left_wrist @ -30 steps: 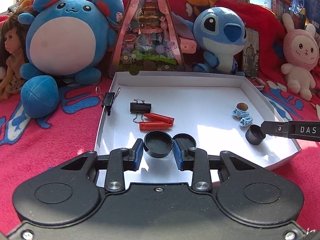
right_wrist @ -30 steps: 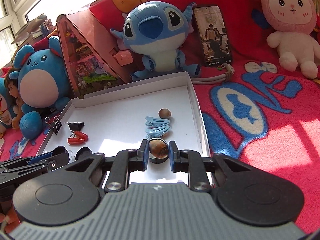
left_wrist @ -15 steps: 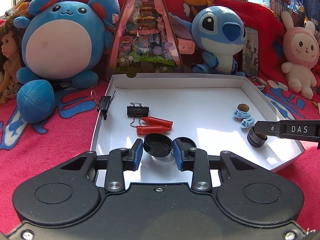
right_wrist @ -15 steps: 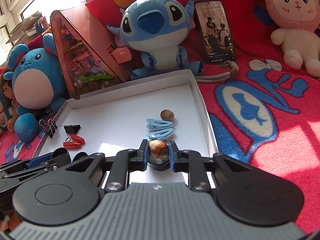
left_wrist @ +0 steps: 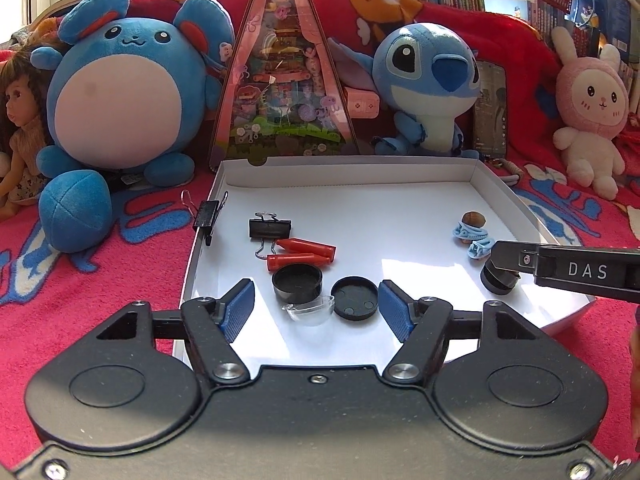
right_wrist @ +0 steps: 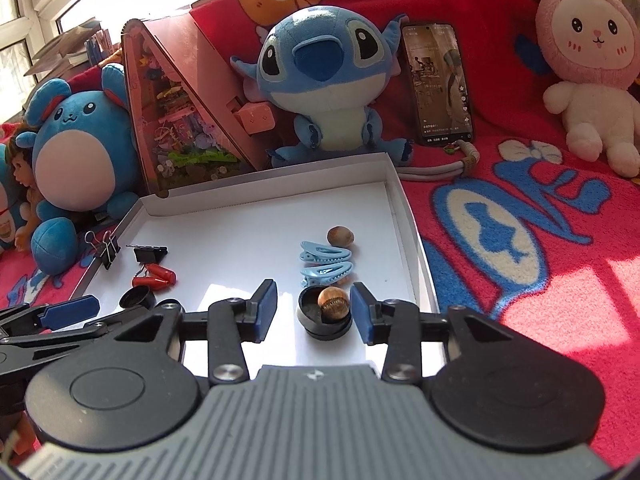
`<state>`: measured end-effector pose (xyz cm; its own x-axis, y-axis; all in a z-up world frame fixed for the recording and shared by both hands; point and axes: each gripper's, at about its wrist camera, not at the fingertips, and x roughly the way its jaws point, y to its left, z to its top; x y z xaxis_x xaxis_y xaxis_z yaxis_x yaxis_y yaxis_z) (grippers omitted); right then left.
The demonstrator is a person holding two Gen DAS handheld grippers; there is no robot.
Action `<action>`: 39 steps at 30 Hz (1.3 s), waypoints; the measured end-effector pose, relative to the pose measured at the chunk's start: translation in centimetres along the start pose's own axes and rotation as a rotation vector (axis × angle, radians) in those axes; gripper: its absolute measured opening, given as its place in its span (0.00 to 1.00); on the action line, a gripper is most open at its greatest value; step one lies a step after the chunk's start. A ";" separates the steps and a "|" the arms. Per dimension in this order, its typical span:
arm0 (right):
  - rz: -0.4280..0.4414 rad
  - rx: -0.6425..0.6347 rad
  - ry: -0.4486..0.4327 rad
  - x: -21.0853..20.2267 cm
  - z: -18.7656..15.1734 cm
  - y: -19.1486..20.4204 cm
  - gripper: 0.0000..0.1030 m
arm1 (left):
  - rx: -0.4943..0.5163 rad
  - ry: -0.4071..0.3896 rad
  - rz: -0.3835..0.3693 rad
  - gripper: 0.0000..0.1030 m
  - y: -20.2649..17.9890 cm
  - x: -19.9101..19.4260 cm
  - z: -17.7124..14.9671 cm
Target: Organize rigid objects
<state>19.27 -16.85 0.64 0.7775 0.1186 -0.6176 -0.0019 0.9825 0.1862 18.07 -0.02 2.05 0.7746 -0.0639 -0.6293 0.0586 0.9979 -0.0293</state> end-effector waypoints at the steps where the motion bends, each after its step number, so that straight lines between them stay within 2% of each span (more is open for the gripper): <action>1: -0.004 -0.003 -0.007 -0.2 -0.1 0.0 0.63 | -0.001 -0.005 -0.001 0.71 0.0 -0.2 0.0; 3: -0.008 -0.007 -0.023 -0.5 -0.2 0.1 0.72 | 0.000 -0.015 0.001 0.75 0.0 -0.5 0.0; 6: -0.015 -0.007 -0.036 -0.9 -0.3 0.0 0.77 | 0.010 -0.020 0.007 0.80 -0.1 -0.9 -0.1; 11: -0.031 -0.011 -0.059 -1.7 -0.6 -0.2 0.84 | 0.009 -0.019 -0.002 0.81 -0.1 -1.6 -0.4; 39: -0.057 -0.088 -0.136 -6.0 -2.9 0.9 0.94 | -0.005 -0.032 -0.051 0.83 0.7 -5.7 -2.9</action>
<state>12.76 -16.29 2.27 0.8560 0.0474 -0.5149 -0.0058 0.9966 0.0820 11.85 1.07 3.40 0.7902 -0.1149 -0.6020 0.0951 0.9934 -0.0647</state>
